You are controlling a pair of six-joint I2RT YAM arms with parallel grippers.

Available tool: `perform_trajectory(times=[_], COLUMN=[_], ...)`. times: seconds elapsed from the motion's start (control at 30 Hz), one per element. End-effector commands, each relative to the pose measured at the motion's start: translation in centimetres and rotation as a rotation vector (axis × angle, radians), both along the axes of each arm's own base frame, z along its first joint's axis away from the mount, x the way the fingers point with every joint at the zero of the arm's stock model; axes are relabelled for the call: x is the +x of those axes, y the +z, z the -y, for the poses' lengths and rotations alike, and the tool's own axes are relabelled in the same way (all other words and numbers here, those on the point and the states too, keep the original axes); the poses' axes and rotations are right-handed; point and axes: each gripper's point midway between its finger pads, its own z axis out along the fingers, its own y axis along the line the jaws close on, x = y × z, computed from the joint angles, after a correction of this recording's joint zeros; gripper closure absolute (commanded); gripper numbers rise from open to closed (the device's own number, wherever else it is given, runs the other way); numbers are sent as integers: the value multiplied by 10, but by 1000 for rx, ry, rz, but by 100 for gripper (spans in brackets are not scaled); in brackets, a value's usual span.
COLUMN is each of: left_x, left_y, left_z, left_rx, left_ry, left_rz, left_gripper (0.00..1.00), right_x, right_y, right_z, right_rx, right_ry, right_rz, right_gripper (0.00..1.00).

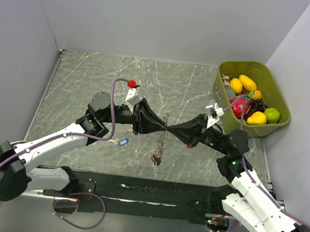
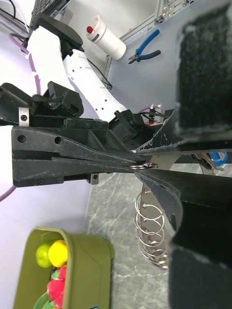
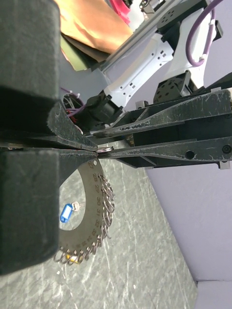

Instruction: Put the keys on the keyring

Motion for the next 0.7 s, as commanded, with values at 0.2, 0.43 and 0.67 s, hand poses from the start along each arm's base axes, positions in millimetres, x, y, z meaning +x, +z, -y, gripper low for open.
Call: perform_trajectory(times=[0.2,0.43,0.67], left_x=[3,8,9], left_y=[16,11,8], left_z=[-3,-3,-2], left_rx=[-22,-4,2], left_ry=[54,79,84], left_rz=[61,52,44], left_gripper=[68,68,69], right_x=[-8,-8,-8], right_y=[32,34,34], right_z=[5,7,7], right_rx=[46,51,50], right_ry=[-12,-18,-20], right_rz=[117,125,122], right_gripper=[100,100,100])
